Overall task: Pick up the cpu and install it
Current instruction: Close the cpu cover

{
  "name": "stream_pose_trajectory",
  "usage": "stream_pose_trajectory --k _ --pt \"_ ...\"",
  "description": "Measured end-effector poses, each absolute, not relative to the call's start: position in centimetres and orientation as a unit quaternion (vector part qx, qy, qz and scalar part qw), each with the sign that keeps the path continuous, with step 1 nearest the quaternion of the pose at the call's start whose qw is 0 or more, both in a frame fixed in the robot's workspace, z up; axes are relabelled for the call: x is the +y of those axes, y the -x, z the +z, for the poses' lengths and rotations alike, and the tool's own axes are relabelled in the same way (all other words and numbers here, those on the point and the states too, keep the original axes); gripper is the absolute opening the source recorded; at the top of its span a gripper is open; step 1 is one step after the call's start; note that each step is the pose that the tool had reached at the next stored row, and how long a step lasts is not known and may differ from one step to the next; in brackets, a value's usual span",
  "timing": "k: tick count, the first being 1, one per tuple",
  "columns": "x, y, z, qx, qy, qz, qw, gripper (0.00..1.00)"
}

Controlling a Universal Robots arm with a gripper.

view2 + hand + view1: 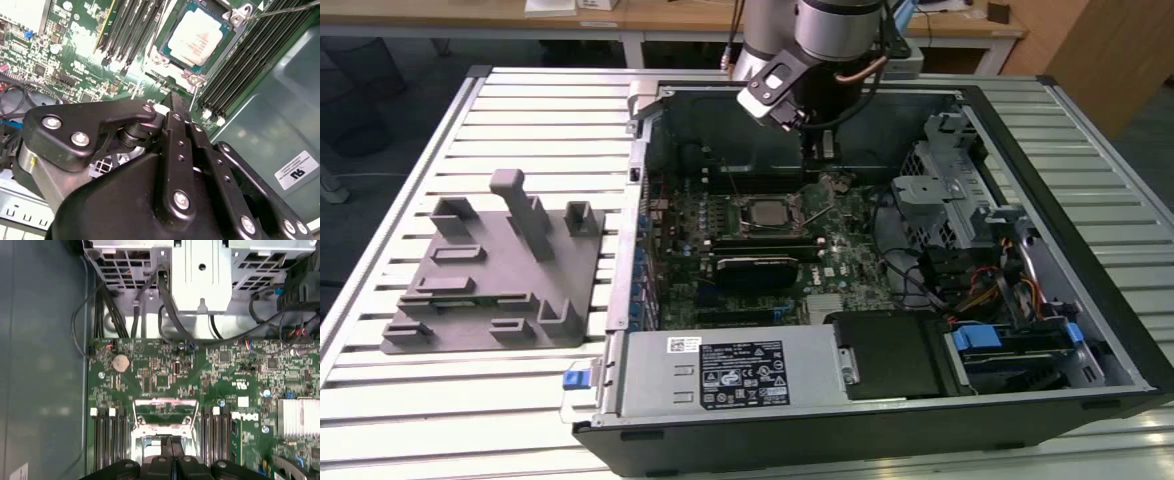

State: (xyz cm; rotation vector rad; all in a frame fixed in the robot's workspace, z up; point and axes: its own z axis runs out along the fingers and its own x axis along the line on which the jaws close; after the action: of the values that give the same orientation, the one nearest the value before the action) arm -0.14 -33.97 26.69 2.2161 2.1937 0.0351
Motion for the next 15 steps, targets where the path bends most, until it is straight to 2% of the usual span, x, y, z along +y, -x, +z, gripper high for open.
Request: stream_pose_trajectory --k 5,11,15 --pt "-34.0 -0.1 26.7 0.717 -0.697 0.011 0.011 0.11" --pt "-34.0 -1.1 26.6 0.718 -0.696 0.002 0.002 0.11" --pt "-34.0 -1.2 26.5 0.735 -0.678 0.002 0.002 0.11"
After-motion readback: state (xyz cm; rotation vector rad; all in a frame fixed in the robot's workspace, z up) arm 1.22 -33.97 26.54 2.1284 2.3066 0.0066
